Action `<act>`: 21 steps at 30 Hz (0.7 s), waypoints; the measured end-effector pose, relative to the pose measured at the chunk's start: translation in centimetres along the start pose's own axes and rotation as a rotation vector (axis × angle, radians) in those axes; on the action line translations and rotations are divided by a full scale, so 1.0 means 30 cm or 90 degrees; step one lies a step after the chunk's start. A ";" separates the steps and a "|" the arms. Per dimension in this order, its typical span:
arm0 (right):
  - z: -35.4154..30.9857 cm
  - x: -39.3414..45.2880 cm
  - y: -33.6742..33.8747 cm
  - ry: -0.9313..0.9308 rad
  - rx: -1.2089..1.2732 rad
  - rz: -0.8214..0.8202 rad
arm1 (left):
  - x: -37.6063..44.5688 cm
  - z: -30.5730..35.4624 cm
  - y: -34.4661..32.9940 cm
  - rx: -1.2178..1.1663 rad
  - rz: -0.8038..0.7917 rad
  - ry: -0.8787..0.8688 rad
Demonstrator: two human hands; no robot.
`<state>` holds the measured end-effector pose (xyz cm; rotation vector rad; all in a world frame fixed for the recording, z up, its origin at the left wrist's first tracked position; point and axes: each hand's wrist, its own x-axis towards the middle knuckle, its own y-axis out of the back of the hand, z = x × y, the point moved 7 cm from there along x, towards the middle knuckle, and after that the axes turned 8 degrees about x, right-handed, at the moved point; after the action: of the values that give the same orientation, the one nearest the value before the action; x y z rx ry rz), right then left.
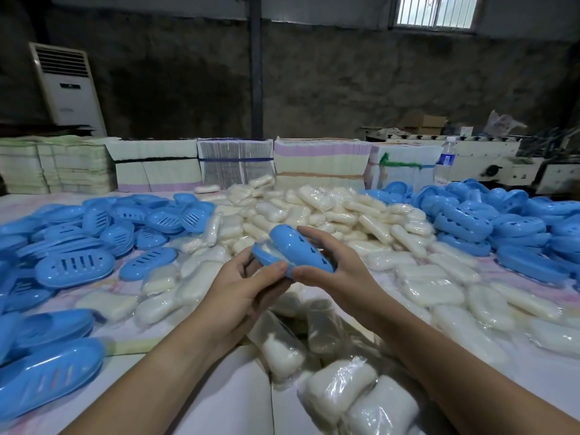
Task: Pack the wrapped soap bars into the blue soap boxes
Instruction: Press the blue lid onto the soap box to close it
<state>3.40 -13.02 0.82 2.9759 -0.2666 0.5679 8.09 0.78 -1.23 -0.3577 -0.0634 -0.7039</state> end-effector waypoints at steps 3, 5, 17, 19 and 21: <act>-0.007 -0.005 -0.020 0.004 0.004 -0.035 | -0.004 -0.014 -0.014 0.009 -0.025 0.010; -0.010 -0.006 -0.024 0.011 -0.024 -0.051 | -0.005 -0.014 -0.014 0.013 -0.030 0.009; -0.019 -0.009 -0.014 0.044 -0.152 -0.074 | -0.002 -0.015 -0.020 -0.005 -0.054 0.004; -0.023 -0.012 -0.017 0.048 -0.174 -0.076 | -0.004 -0.011 -0.022 -0.007 -0.057 -0.001; -0.028 -0.018 -0.022 0.050 -0.199 -0.083 | -0.006 -0.008 -0.022 -0.012 -0.059 -0.005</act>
<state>2.74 -12.19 1.35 2.6405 -0.1379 0.5668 7.52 0.34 -1.29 -0.3775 -0.0805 -0.7945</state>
